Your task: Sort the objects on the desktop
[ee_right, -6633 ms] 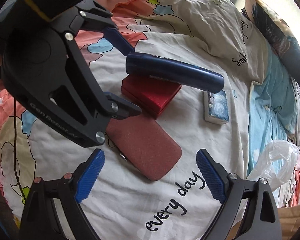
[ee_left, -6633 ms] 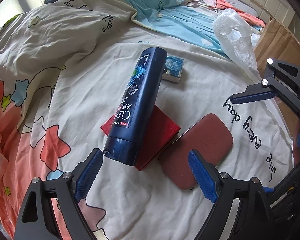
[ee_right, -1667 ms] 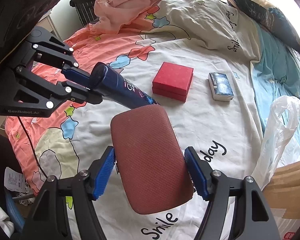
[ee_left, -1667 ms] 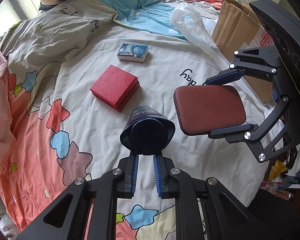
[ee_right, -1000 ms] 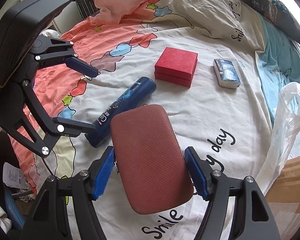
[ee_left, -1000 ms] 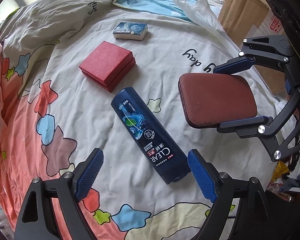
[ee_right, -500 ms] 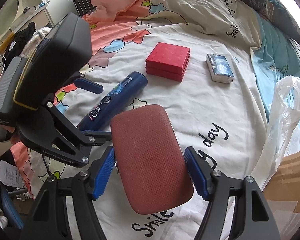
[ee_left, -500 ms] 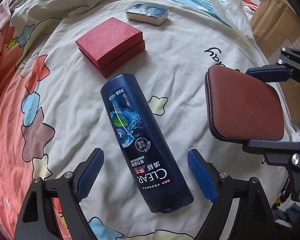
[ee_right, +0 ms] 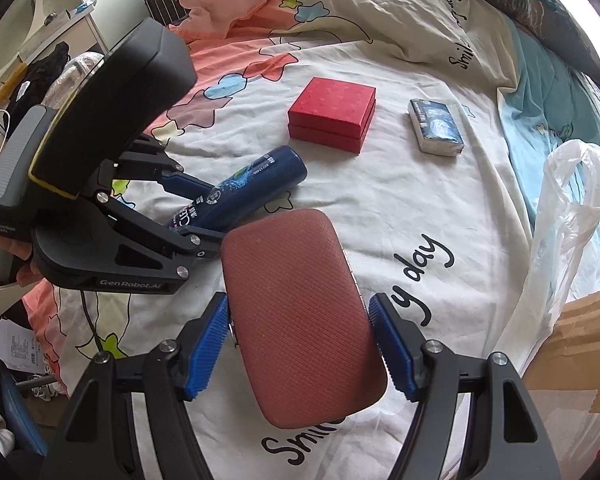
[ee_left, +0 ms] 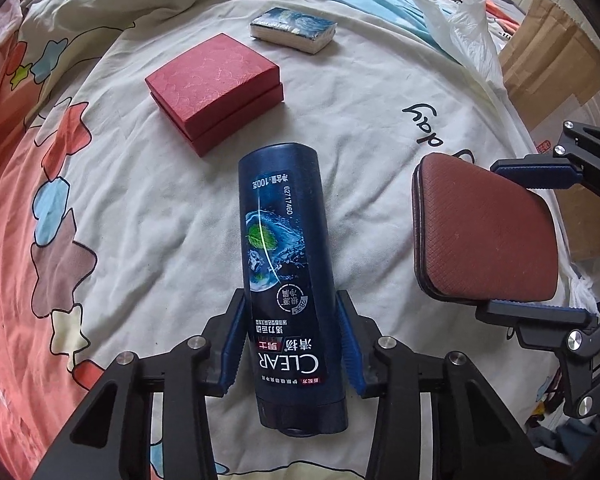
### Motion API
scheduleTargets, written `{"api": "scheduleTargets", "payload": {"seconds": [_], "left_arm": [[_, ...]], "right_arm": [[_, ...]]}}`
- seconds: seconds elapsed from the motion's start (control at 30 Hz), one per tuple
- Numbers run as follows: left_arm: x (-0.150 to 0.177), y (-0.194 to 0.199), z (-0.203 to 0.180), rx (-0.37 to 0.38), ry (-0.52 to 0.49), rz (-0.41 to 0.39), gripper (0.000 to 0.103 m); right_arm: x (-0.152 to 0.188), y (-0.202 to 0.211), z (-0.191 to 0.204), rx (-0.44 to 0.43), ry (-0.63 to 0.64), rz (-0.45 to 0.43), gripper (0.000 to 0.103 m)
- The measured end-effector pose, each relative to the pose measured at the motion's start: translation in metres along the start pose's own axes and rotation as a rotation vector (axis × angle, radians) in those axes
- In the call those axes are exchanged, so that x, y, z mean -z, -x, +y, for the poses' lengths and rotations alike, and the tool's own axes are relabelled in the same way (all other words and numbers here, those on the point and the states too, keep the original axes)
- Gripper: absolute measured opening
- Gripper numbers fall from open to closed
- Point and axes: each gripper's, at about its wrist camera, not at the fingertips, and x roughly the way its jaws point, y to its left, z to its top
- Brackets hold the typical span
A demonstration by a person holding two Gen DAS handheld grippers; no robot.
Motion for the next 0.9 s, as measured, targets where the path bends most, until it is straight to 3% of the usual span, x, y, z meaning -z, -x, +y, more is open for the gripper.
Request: {"api": "scheduleTargets", "payload": {"seconds": [0.4, 0.9], "left_arm": [[0.007, 0.036, -0.005, -0.013, -0.024, -0.017, 0.041], [0.003, 0.08, -0.014, -0.027, -0.051, -0.05, 0.041]], "right_arm": [[0.0, 0.014, 0.008, 0.002, -0.002, -0.012, 0.067], [-0.007, 0.067, 0.029, 0.04, 0.023, -0.059, 0.067]]}}
